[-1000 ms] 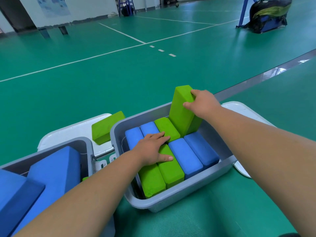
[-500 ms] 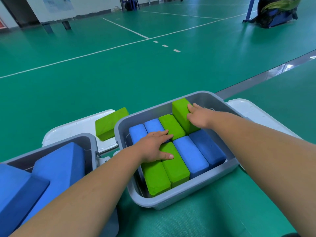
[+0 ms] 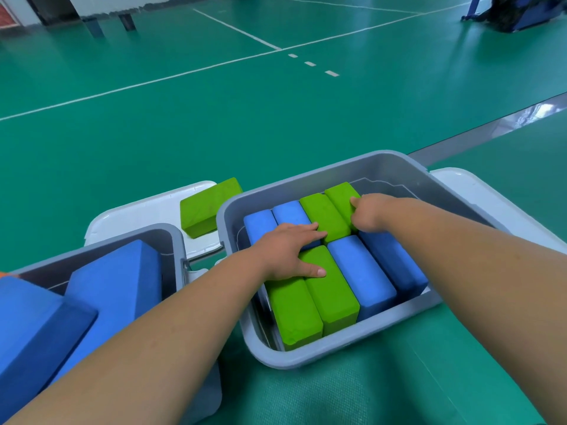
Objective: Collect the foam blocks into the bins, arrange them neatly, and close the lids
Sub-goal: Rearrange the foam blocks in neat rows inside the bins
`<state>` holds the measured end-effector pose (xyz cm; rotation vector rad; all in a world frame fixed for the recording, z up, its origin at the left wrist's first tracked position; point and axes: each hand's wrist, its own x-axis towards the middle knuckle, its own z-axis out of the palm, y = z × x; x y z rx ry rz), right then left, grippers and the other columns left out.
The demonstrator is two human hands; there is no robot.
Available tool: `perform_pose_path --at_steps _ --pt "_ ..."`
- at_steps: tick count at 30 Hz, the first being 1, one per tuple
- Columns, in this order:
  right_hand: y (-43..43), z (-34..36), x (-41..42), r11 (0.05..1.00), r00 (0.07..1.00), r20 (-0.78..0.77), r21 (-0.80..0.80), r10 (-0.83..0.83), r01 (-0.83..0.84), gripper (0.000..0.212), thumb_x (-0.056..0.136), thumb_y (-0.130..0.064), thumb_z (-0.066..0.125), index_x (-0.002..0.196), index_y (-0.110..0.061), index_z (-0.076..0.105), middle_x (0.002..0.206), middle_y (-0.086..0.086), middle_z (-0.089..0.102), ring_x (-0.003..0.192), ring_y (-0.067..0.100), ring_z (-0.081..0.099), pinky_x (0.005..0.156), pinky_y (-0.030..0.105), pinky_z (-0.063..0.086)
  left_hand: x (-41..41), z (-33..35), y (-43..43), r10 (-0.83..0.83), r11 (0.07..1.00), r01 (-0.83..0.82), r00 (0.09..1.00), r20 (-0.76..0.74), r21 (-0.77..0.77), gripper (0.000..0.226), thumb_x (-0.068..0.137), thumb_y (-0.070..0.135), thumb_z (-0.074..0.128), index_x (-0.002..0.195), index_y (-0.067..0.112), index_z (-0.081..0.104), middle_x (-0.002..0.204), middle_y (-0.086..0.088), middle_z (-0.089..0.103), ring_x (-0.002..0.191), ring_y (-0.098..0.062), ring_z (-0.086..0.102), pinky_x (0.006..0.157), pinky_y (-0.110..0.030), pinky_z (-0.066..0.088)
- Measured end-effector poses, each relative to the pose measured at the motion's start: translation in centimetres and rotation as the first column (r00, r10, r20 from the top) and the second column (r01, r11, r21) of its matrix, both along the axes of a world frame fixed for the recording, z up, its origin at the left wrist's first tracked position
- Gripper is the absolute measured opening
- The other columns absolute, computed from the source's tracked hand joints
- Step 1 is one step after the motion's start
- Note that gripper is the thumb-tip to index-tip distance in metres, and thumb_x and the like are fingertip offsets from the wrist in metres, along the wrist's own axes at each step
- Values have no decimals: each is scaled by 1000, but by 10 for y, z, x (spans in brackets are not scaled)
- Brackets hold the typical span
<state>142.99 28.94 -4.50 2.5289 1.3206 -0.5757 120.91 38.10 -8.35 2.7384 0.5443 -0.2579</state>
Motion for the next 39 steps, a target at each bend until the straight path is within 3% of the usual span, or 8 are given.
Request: perform_pose_path --at_steps 6,10,15,18,20,26,32,39 --pt "4 -4 -5 999 999 41 50 -8 6 50 99 -26 45 145 -10 53 145 15 55 128 36 56 105 43 50 -1 3 2 -9 999 9 1000 -4 -36 86 90 66 69 162 39 30 171 18 16 156 -19 20 127 -41 20" --pt "14 -4 -16 994 990 140 110 -6 -9 49 103 -34 45 141 -4 53 153 16 37 136 40 42 107 49 42 -4 31 10 215 974 -210 975 58 -88 42 98 49 65 137 31 66 146 11 60 135 -15 53 111 -29 41" --pt "47 -7 -56 902 989 115 413 90 -130 46 101 -38 48 131 -6 60 148 18 41 127 40 49 105 46 46 -46 54 58 578 803 -593 753 314 -58 21 96 33 56 85 18 66 92 -1 71 93 -26 64 73 -34 51" --pt "76 -6 -88 808 981 69 558 181 -188 47 98 -36 52 133 -6 57 143 15 46 127 39 51 108 48 45 -85 58 95 705 661 -750 612 359 -22 23 91 32 52 78 15 60 81 -4 63 84 -29 59 60 -33 39" --pt "96 -6 -104 774 951 111 557 288 -300 52 99 -40 53 141 -8 52 147 12 45 132 37 48 111 47 41 -98 58 118 722 631 -775 599 347 27 22 88 29 51 77 12 61 78 -5 63 82 -29 60 60 -31 40" --pt "135 -25 -117 755 897 158 491 413 -434 75 99 -66 35 160 -22 33 163 2 38 151 27 32 126 45 21 -83 58 183 659 721 -676 737 150 152 23 91 22 52 88 8 70 88 -11 69 88 -32 62 72 -36 52" --pt "130 -53 -130 720 921 211 576 326 -387 81 93 -80 26 147 -24 47 144 -3 51 138 26 41 125 49 21 -44 31 237 529 836 -513 848 -33 195 27 96 20 58 115 10 73 119 -13 72 112 -33 64 93 -38 55" --pt "132 -49 -122 727 902 232 534 365 -432 88 90 -88 19 149 -27 44 147 -7 48 136 23 41 121 44 25 -9 -20 271 498 866 -477 851 -166 149 87 88 41 76 161 33 30 158 -16 35 137 -39 48 110 -49 46"
